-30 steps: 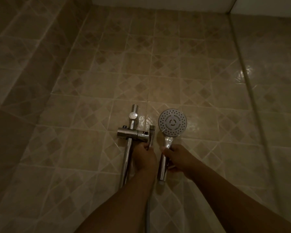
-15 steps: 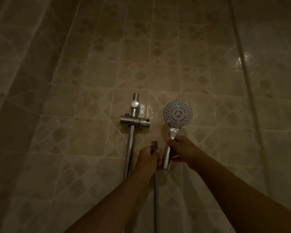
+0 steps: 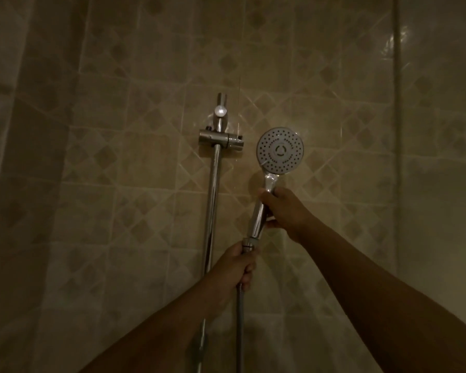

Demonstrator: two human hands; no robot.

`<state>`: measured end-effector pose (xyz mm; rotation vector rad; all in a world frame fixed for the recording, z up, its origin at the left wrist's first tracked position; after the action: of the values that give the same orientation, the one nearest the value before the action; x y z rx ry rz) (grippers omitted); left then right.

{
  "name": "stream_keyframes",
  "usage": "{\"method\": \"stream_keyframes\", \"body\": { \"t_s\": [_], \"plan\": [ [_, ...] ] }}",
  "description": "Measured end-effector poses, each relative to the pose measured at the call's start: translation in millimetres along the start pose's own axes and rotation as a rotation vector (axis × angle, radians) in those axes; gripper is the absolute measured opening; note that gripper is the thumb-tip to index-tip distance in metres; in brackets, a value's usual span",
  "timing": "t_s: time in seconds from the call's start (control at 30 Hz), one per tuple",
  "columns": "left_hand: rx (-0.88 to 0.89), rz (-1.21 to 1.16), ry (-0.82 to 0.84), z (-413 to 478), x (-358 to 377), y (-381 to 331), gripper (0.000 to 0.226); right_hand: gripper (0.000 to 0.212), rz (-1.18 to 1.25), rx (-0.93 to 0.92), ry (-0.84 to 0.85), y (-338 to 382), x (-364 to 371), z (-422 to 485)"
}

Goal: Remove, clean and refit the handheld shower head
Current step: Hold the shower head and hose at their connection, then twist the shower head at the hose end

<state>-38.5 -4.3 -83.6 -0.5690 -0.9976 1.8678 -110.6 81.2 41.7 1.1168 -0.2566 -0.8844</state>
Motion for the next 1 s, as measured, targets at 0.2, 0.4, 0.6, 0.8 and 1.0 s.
{"method": "stream_keyframes", "body": {
  "t_s": [0.2,0.4,0.6,0.8,1.0],
  "plan": [
    [-0.045,-0.076,0.003,-32,-6,17,0.019,0.026,0.082,0.062,0.016,-23,9,-12],
    [-0.076,-0.053,0.047,-61,-13,36,0.018,0.025,0.138,0.126,0.048,-51,23,-21],
    [-0.027,-0.016,0.068,-84,-20,50,0.021,0.023,0.139,0.137,0.076,-60,33,-35],
    [-0.088,-0.037,0.075,-103,-22,66,0.019,0.034,0.031,0.164,0.096,-88,51,-54],
    [-0.141,0.038,0.082,-121,-20,76,0.018,0.020,0.069,0.184,0.115,-111,61,-66]
  ]
}}
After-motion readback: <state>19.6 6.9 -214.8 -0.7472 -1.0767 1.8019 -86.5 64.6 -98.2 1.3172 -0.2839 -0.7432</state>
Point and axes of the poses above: each hand's wrist, its own z-axis towards the middle knuckle, its own x-axis out of the palm, y = z × x, the point moved 6 cm from there along z, towards the middle knuckle, and after that the axes turned 11 degrees about x, right-handed, at the moved point
